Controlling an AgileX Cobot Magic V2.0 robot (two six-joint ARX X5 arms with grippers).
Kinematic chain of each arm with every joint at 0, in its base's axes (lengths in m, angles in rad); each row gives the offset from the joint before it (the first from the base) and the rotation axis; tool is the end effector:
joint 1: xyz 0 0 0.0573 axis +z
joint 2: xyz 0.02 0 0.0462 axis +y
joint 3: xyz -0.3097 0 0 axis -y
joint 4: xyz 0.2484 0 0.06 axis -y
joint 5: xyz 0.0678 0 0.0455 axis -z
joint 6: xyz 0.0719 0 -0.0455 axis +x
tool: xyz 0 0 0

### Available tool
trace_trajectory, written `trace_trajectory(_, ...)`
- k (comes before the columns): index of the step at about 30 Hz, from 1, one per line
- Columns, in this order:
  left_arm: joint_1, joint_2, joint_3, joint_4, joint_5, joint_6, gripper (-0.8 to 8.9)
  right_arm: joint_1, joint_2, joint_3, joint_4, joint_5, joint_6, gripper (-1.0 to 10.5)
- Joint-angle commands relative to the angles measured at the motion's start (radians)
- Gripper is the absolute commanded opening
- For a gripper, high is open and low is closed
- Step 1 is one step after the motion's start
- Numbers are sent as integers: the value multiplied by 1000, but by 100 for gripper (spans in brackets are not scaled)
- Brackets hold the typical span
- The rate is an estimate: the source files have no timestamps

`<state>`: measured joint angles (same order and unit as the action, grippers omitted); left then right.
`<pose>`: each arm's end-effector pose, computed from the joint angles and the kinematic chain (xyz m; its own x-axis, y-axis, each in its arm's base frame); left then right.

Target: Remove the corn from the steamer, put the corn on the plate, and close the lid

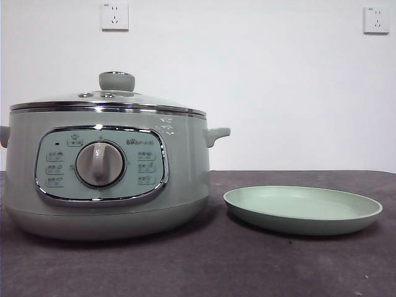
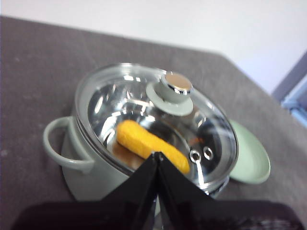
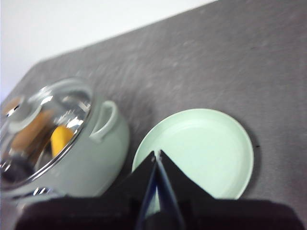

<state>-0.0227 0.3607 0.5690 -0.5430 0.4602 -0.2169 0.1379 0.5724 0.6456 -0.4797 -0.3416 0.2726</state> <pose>0.0850 -0.0339 0.2794 0.8359 -0.4632 -0.2943 0.3587 0.8671 -0.3457 0.1230 0.0414 0.2957 0.8112 0.4508 -0.3726 -0.3128 0.8727 0.3749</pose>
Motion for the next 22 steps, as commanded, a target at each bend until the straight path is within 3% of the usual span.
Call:
trace_trajectory(1,2,85,63,-51,24,113,-6,1,77,90,-63,-91,-130,-2)
trace_trajectory(5,2,200,156,-127,83,151,-4,1,192,215,-187,-237,-206,1)
trace_trajectory(8,2,272,222,-183,137,178,-3,1,251,276,-234,-299,-259,14)
trace_trajectory(10,2,316,258,-201,146,194,3,1,277,298,-235,-315,-274,100)
trace_trajectory(12,2,349,283,-195,145,195,93,1,294,311,-231,-309,-274,235)
trace_trajectory(14,2,380,299,-176,144,195,301,1,307,313,-229,-306,-271,365)
trace_trajectory(16,1,406,310,-155,143,191,416,1,317,313,-230,-304,-270,457)
trace_trajectory(22,-37,508,341,-61,116,158,416,1,328,313,-229,-304,-262,474)
